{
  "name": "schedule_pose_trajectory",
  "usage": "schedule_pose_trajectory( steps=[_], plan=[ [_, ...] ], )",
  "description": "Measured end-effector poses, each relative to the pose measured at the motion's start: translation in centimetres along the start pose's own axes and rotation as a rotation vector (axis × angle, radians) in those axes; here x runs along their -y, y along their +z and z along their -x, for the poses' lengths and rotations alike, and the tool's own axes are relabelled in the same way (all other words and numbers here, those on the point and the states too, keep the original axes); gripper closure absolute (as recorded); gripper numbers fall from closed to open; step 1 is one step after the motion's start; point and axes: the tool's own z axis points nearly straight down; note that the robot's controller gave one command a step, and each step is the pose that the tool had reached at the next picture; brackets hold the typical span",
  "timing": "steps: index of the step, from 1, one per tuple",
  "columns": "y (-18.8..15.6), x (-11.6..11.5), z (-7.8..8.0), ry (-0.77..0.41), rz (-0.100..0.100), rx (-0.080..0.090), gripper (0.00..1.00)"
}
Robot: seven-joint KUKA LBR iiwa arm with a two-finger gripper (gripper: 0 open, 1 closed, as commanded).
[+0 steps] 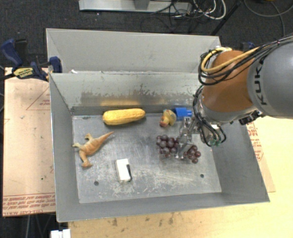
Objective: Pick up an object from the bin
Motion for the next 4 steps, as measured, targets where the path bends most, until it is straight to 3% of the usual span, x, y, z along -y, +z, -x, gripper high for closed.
schedule_pose_trajectory(
  steps=[4],
  plan=[
    [-2.3, 0.0, 0.0, 0.001, 0.000, -0.001, 1.00]
  ],
)
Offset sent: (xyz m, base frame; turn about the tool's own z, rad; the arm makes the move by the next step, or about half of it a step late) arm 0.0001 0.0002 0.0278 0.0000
